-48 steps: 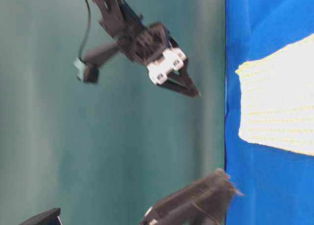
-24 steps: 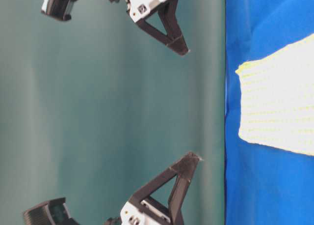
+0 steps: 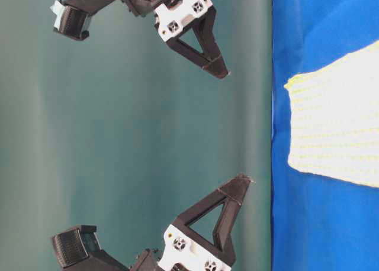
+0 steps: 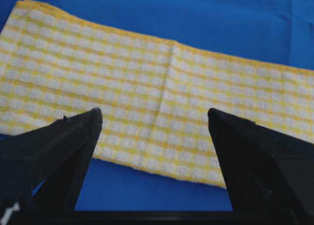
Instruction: Fold the yellow towel.
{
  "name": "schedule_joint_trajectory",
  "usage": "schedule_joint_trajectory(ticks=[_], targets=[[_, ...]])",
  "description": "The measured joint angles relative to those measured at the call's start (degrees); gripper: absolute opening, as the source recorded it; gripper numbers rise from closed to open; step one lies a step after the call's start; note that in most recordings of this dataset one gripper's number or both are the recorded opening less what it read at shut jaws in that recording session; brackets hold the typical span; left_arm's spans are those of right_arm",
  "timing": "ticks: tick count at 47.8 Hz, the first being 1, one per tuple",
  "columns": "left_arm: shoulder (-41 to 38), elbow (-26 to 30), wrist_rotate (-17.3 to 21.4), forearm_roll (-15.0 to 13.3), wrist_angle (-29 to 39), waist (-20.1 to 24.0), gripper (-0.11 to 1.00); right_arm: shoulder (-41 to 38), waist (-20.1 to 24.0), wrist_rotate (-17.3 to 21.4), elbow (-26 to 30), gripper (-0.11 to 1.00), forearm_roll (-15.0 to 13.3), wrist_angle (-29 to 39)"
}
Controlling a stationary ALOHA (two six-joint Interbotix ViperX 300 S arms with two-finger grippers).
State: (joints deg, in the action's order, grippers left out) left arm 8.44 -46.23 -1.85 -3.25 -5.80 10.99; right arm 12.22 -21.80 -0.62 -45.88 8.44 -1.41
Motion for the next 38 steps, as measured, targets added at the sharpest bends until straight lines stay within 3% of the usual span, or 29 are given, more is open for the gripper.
schedule_joint_trajectory(ticks=[18,29,38], targets=[[-8.2,4.7,5.4,0.1,-2.0,10.2,0.84,-8.6,-8.3,0.0,4.7,0.7,0.2,0.6],[-16.1,8.4,6.1,0.1,-3.4,16.3,0.84,-16.3,-10.7,0.1,8.3,0.72,1.1,1.3],[-22.1,9.9,6.1,0.1,-6.7,18.8,0.84,-21.5,-10.7,0.1,10.5,0.72,2.7,1.2]])
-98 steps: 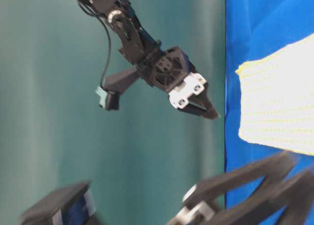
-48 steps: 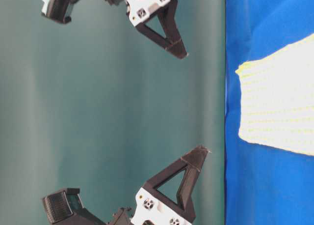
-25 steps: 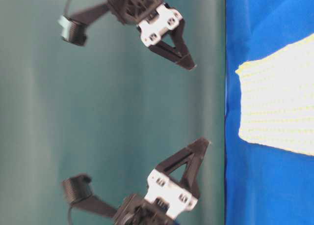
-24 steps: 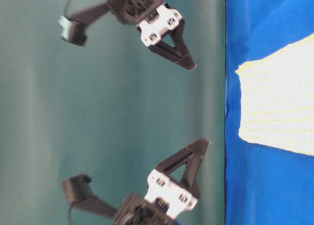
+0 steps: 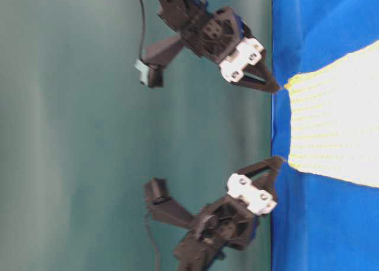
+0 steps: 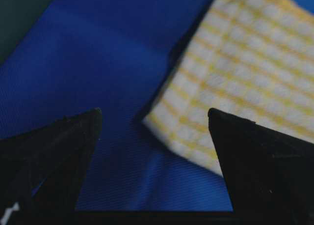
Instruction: Fold the yellow towel.
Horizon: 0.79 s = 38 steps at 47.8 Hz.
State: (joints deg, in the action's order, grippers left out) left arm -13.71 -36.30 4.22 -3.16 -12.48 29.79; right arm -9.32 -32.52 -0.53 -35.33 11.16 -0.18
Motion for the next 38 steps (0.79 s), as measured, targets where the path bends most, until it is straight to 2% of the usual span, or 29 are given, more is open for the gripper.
schedule_joint_trajectory(ticks=[12,17,22,29,32,34,38], targets=[[-5.9,1.5,-0.4,0.0,-3.3,0.6,0.82,-3.8,-0.5,0.4,1.8,0.71,1.6,0.0],[-6.8,2.4,-0.4,0.0,-4.0,0.7,0.77,-4.4,-0.6,0.7,1.8,0.67,2.4,0.0],[-7.0,2.7,-0.4,0.0,-4.1,0.7,0.61,-4.7,-0.6,0.8,1.8,0.53,3.5,0.0],[-7.1,2.7,-0.2,0.1,-4.3,0.7,0.27,-4.7,-0.6,1.1,1.2,0.16,5.0,-0.9],[-7.1,2.8,-0.2,0.1,-4.3,0.7,0.13,-4.7,-0.5,1.1,1.2,0.05,5.1,-1.3],[-7.1,2.8,-0.1,0.1,-4.3,0.7,0.06,-4.6,-0.5,1.1,1.2,0.04,5.1,-1.5],[-7.1,2.7,-0.1,0.1,-4.3,0.5,0.04,-4.7,-0.4,1.1,1.2,0.04,5.1,-1.7]])
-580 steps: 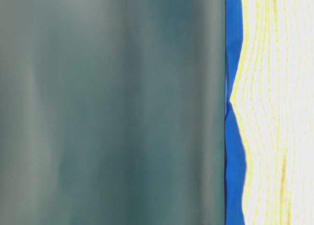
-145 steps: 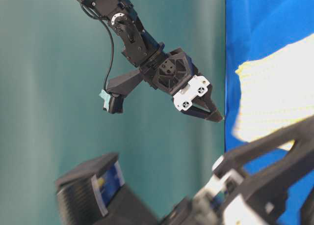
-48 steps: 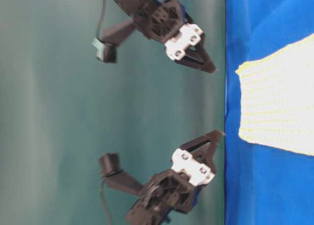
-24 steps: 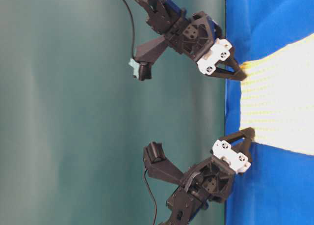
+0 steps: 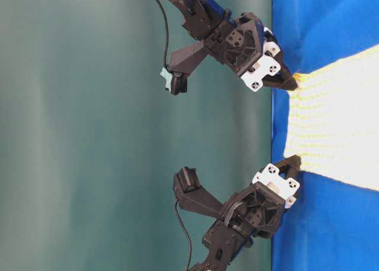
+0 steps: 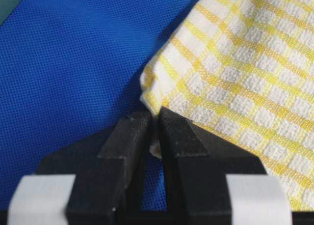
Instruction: Fold the yellow towel.
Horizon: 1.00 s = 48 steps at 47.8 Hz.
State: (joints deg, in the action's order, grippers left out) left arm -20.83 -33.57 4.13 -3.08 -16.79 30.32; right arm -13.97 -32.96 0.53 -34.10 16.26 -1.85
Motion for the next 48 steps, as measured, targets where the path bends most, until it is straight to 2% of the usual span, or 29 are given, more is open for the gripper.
schedule_joint_trajectory(ticks=[19,32,48], targets=[[0.4,0.2,0.1,0.0,0.5,-0.2,0.04,0.2,0.0,-0.4,0.0,0.04,0.0,-0.6],[4.6,0.2,0.1,0.0,0.6,-0.2,0.04,3.7,-0.1,-0.5,0.0,0.04,-1.1,-0.5],[5.1,-1.3,-0.5,0.0,0.9,-2.6,0.04,4.8,0.4,-0.5,-1.1,0.04,-1.3,0.1]])
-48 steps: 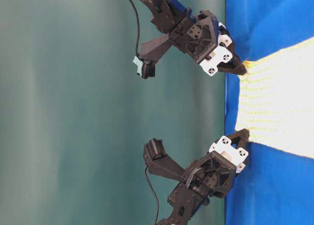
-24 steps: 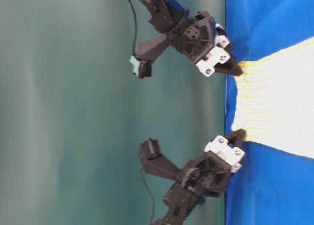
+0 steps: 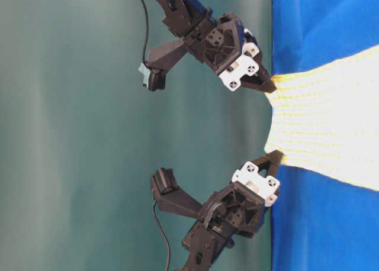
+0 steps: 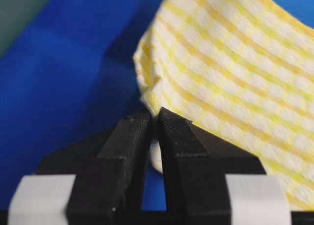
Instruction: Fold the yellow towel.
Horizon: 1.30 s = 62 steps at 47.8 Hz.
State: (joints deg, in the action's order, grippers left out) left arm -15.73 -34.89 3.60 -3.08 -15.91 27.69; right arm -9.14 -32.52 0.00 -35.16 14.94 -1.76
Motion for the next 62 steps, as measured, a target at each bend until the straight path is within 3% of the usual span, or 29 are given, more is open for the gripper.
schedule_joint_trajectory(ticks=[16,34,51,62], targets=[[4.3,-7.0,-1.8,-0.2,-0.4,-7.4,0.04,6.5,9.4,0.5,-7.5,0.04,0.4,-0.9],[10.9,-11.9,-9.4,-0.4,-0.4,-21.5,0.04,12.7,22.4,0.5,-15.3,0.04,5.7,-6.7],[13.7,-12.7,-11.8,-0.4,2.0,-31.6,0.04,13.3,34.2,0.6,-16.6,0.04,10.2,-9.2],[13.6,-12.4,-12.8,-0.4,2.2,-36.1,0.04,13.3,38.0,0.6,-16.5,0.04,12.0,-9.5]])
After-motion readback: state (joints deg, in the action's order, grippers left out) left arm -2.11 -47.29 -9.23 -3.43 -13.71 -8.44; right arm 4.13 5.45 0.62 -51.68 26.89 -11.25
